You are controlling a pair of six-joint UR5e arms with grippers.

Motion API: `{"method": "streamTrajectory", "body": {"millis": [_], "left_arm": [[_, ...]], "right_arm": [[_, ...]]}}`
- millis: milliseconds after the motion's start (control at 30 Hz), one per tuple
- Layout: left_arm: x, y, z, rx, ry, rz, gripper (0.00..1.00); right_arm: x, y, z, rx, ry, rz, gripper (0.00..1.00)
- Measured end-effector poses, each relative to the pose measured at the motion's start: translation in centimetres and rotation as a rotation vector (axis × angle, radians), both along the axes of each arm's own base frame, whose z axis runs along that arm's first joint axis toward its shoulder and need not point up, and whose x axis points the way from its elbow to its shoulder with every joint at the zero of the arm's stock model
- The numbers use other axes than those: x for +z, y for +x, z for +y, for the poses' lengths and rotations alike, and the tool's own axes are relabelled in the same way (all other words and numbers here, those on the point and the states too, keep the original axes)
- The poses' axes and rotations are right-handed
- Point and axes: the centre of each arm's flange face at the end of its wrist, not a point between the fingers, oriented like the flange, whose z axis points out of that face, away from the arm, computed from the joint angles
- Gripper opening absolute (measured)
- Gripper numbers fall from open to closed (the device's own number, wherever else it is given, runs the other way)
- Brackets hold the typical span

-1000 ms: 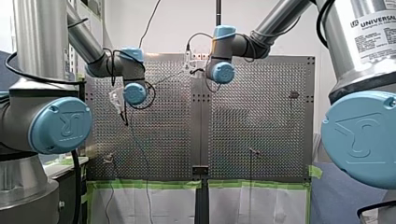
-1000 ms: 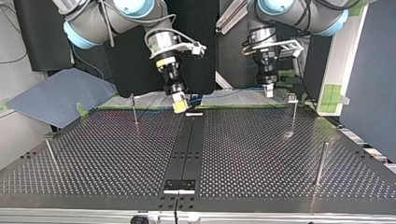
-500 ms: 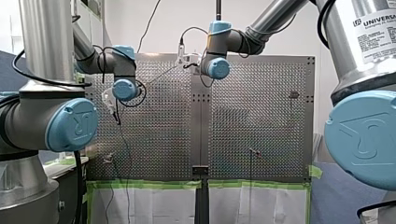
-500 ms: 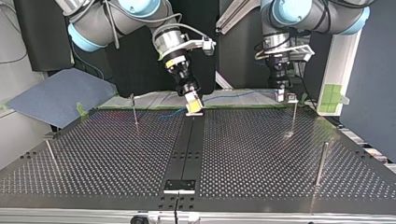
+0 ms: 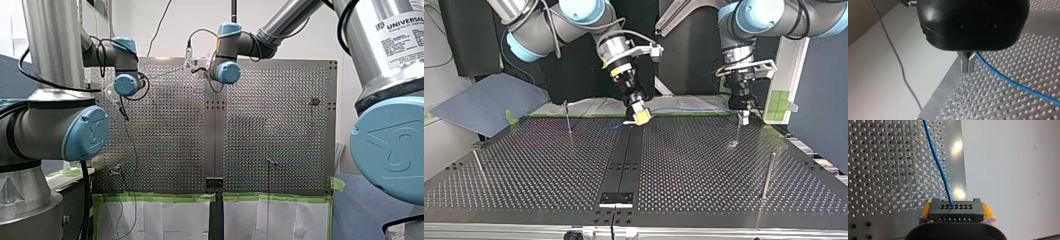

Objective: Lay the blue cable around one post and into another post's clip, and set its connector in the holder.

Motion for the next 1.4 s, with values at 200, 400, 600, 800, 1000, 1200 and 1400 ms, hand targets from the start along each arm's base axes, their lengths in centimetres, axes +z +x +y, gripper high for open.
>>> {"method": "streamTrajectory", "body": {"millis": [200,400,600,800,1000,1200,1400], "left_arm": [[1.7,1.3,2.0,0.056,-0.016,-0.018,0.00],[3.8,2.0,4.0,0.103,-0.021,-0.044,0.00],[5.8,2.1,6.2,0.155,-0.016,-0.085,0.00],[6.7,2.7,8.4,0.204,0.002,-0.091,0.00],[7.9,4.0,10.9,0.252,0.010,-0.096,0.00],[7.7,6.1,12.1,0.251,0.017,-0.076,0.00],[8.9,7.4,12.2,0.225,0.029,-0.095,0.00]], "right_arm": [[-0.5,0.5,-0.1,0.002,0.005,0.004,0.00],[-0.3,0.9,-0.4,0.004,0.006,-0.005,0.00],[0.5,1.4,-0.7,0.009,-0.003,-0.019,0.00],[1.7,2.1,-0.4,0.028,-0.013,-0.026,0.00],[2.7,2.5,-0.4,0.039,-0.019,-0.039,0.00],[4.2,2.9,-0.7,0.045,-0.019,-0.061,0.00],[4.7,3.5,-1.5,0.047,-0.017,-0.077,0.00]]}}
